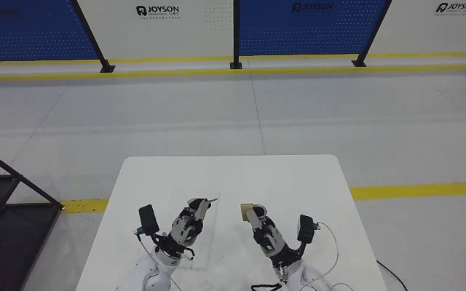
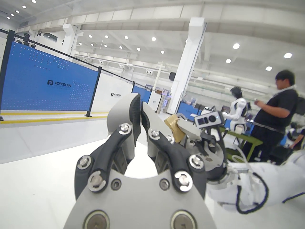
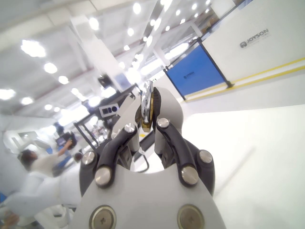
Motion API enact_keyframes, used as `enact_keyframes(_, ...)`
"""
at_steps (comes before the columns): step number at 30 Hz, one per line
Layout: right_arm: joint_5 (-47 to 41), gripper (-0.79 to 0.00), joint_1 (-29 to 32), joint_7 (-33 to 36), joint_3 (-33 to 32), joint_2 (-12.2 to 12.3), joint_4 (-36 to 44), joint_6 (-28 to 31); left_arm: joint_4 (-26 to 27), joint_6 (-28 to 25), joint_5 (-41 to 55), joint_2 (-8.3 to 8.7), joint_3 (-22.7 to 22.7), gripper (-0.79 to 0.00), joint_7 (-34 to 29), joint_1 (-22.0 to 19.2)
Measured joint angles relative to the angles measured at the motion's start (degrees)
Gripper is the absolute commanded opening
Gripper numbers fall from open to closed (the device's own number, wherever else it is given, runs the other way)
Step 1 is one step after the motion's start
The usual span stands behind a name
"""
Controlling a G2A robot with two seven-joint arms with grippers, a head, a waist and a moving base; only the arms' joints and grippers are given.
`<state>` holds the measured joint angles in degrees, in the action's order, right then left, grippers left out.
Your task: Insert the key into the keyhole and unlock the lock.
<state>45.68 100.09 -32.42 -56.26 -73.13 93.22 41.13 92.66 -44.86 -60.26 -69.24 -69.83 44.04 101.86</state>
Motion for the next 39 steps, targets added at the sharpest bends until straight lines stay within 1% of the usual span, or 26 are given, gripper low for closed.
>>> enact_keyframes(5, -1.6, -0.785, -2.4, -6.5, 3.6, -1.2, -3.9, 5.8, -5.1, -6.9, 4.1, -0.79, 3.7, -0.785, 4.0, -2.6)
enact_keyframes(6, -1.4, -0.785, -3.0, -8.1, 4.3, -1.6, -4.9, 6.6, -6.4, -9.0, 5.3, -1.02, 4.8, -0.785, 4.8, -3.3)
enact_keyframes(8, -0.6, -0.785, -3.9, -10.2, 5.2, -2.0, -6.1, 7.0, -7.7, -11.2, 7.3, -1.36, 6.3, -0.785, 4.7, -4.2)
enact_keyframes(10, 0.6, -0.785, -4.6, -12.8, 6.2, -2.6, -7.5, 7.4, -8.4, -12.8, 10.1, -1.7, 7.6, -0.785, 2.8, -4.9)
enact_keyframes(14, 3.4, -0.785, -5.6, -17.0, 7.2, -3.3, -9.6, 7.4, -9.3, -13.2, 11.4, -1.94, 10.1, -0.785, 2.2, -5.9)
enact_keyframes(18, 5.7, -0.785, -6.3, -19.9, 7.6, -3.8, -11.4, 7.5, -10.2, -13.1, 11.4, -1.66, 12.3, -0.785, 2.2, -6.8)
enact_keyframes(23, 5.8, -0.785, -6.3, -19.9, 7.6, -3.8, -11.5, 7.6, -10.7, -13.1, 12.8, -1.0, 14.2, -0.785, 2.2, -7.8)
enact_keyframes(31, 5.8, -0.785, -6.3, -19.9, 7.6, -3.8, -11.5, 7.5, -11.6, -13.1, 15.8, 0.68, 17.9, -0.785, 1.1, -10.0)
enact_keyframes(39, 5.8, -0.785, -6.3, -19.9, 7.6, -3.8, -11.5, 7.5, -10.8, -13.1, 17.0, 2.25, 19.3, -0.785, 2.3, -10.9)
